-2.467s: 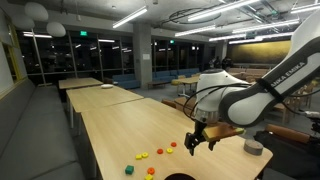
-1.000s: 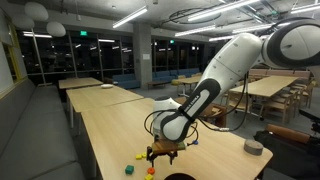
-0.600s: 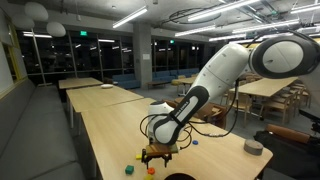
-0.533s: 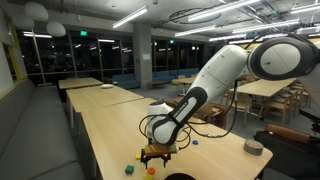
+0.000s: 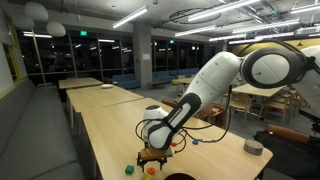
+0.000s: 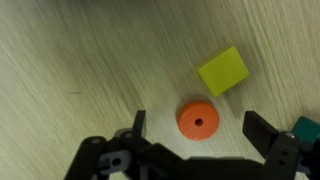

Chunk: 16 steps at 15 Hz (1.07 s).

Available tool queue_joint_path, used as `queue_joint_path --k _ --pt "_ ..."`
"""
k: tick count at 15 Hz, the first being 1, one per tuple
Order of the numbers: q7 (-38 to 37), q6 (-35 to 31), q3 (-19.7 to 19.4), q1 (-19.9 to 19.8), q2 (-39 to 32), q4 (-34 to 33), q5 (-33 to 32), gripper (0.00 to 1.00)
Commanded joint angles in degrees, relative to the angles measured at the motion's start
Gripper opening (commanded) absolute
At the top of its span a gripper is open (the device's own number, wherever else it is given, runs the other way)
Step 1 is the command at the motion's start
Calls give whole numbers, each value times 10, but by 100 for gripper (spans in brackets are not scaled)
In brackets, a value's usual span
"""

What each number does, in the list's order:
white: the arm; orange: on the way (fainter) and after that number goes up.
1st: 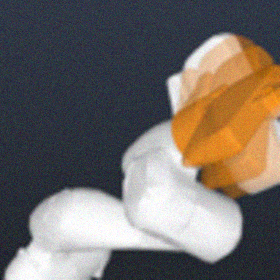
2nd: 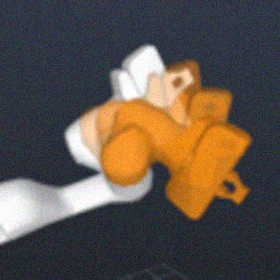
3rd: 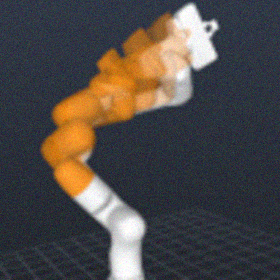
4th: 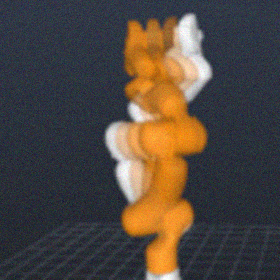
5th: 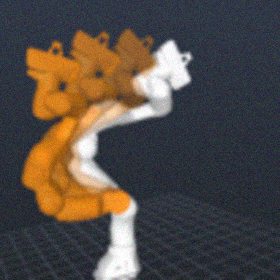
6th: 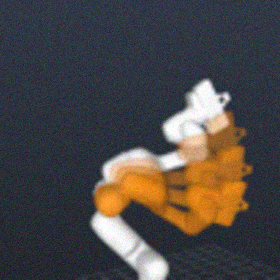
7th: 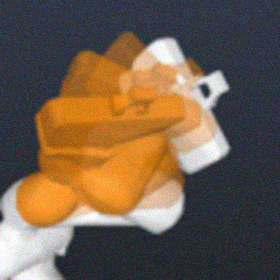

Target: Pick up the yellow and orange object from the table and put them in the bowl

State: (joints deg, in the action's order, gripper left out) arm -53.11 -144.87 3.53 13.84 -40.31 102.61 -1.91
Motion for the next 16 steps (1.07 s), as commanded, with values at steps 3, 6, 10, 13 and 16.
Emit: queue_joint_path --k 3,6,10,13,16 --pt "17 21 -16 16 -24 -41 15 100" --pt "22 30 -18 15 -28 -48 15 100" --pt "27 42 -19 14 -28 -54 15 75" --pt "33 48 -18 12 -26 -53 16 56" --pt "35 59 -18 12 -25 -59 16 34"
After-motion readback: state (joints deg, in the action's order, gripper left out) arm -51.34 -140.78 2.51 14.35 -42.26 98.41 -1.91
